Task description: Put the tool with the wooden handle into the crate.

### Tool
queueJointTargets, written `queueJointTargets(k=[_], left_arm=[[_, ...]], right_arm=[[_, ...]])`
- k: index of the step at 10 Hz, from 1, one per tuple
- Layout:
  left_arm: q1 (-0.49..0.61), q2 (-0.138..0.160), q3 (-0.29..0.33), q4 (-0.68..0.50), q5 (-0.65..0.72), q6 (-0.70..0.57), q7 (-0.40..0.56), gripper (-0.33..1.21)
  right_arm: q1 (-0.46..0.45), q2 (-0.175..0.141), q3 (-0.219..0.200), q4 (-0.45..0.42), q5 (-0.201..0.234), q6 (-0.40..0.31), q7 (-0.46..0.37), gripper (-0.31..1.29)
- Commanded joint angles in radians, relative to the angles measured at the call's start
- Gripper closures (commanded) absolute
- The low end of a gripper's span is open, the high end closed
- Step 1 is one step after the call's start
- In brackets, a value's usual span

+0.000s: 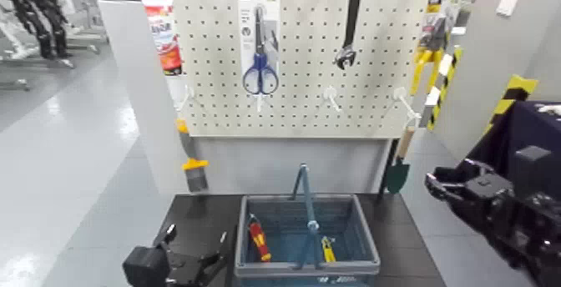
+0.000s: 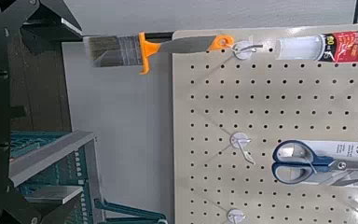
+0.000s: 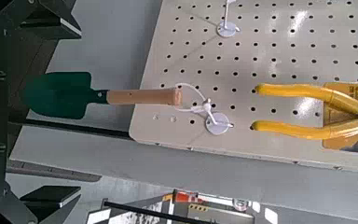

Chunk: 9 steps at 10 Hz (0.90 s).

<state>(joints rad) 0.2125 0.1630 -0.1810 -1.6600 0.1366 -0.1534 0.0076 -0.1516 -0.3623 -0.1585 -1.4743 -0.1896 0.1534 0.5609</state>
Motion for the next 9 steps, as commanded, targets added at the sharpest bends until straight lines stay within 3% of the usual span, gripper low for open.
queueJointTargets(k=[1,9], left_arm=[[-0.002,0.0,-0.002,0.002,0.0,0.0,0.0,0.13],[-0.007,-0.003,-0.005,0.006,0.001,-0.002,-0.001,0.13]], right_arm=[[-0.091,-0.015,0.05,0.126,-0.024,-0.038,0.014,0.13],[-0.339,-0.023,0.229,0.482,-0.057,-0.153,0.079,0.13]])
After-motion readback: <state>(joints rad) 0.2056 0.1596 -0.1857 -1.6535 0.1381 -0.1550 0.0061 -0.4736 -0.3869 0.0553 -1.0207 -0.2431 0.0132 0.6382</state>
